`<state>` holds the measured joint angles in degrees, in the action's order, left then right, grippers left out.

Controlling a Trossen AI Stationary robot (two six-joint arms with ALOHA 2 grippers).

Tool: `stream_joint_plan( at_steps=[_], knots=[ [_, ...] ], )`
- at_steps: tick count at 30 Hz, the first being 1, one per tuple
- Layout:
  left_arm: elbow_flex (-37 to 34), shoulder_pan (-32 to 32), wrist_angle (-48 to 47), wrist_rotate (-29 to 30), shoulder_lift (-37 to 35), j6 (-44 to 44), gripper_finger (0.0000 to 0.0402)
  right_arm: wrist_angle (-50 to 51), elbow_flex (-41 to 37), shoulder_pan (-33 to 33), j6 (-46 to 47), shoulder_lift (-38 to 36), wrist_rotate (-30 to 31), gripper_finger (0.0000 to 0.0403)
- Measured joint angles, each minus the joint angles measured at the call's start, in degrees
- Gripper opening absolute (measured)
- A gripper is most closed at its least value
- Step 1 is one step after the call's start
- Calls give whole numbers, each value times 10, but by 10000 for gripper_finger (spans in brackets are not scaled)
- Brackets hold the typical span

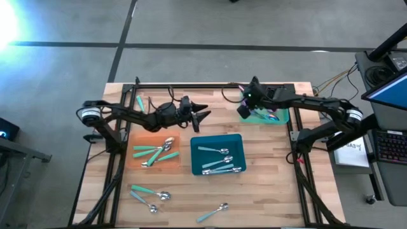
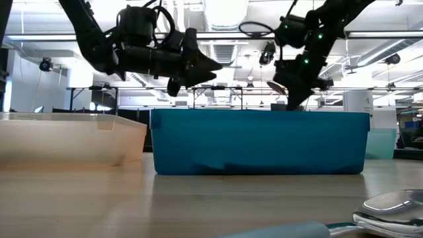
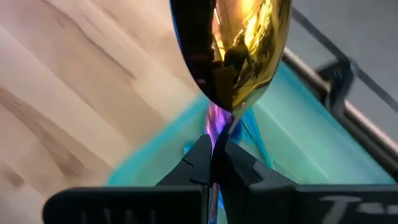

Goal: Sort silverware by color (type)
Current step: Put the blue spoon into the green bin

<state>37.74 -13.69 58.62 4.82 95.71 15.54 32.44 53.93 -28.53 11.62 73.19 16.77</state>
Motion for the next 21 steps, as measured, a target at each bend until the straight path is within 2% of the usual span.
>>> stream_joint_plan(
  at_steps=[6, 21],
  knots=[
    [0, 0, -80, 1, -32, -4, 157, 66, 0, 0, 20, 13, 13, 8],
    [0, 2, -433, 1, -172, 4, 157, 108, -1, 0, 39, 49, 13, 26]
  ],
)
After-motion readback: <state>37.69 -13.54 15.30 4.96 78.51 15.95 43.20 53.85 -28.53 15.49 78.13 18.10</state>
